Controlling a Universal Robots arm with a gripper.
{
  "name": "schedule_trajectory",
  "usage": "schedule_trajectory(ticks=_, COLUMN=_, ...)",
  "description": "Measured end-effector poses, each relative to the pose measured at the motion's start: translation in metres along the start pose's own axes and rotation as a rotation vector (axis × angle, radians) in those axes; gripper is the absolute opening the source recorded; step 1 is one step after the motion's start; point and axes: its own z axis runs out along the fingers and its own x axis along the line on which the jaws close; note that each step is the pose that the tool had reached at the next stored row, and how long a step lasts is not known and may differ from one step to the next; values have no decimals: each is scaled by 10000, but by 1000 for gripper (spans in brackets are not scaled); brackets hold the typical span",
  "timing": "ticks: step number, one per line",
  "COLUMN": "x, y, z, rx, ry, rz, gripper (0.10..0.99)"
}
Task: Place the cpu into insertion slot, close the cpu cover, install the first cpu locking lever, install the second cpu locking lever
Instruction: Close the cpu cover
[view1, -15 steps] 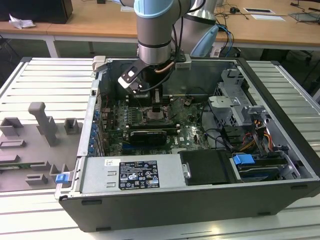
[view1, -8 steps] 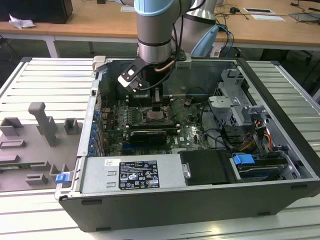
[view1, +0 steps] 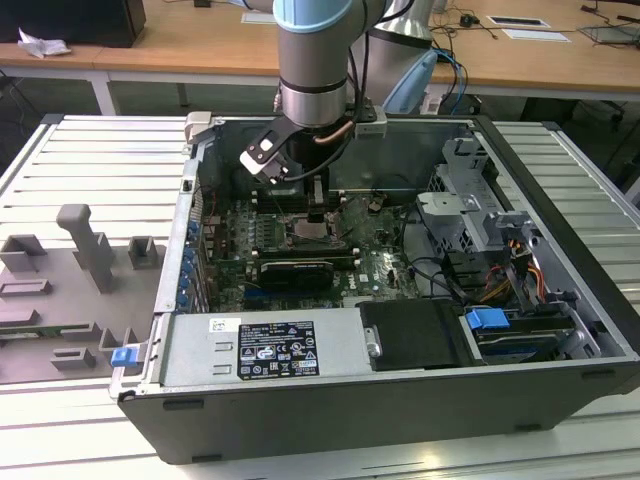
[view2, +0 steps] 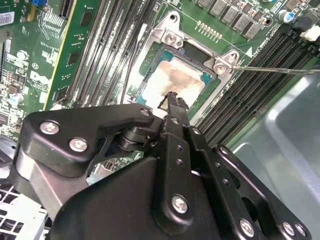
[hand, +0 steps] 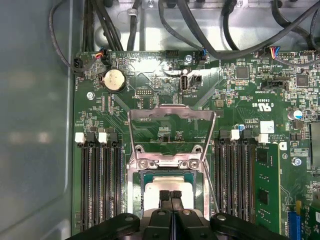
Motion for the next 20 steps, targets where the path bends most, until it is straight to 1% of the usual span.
schedule_trajectory(ticks=12, x=1, y=5, z=-83, rx=-1, ry=0, rz=-1, gripper=106)
schedule_trajectory(ticks=20, x=1, y=7, z=-121, rx=0, ry=0, rz=-1, gripper=106)
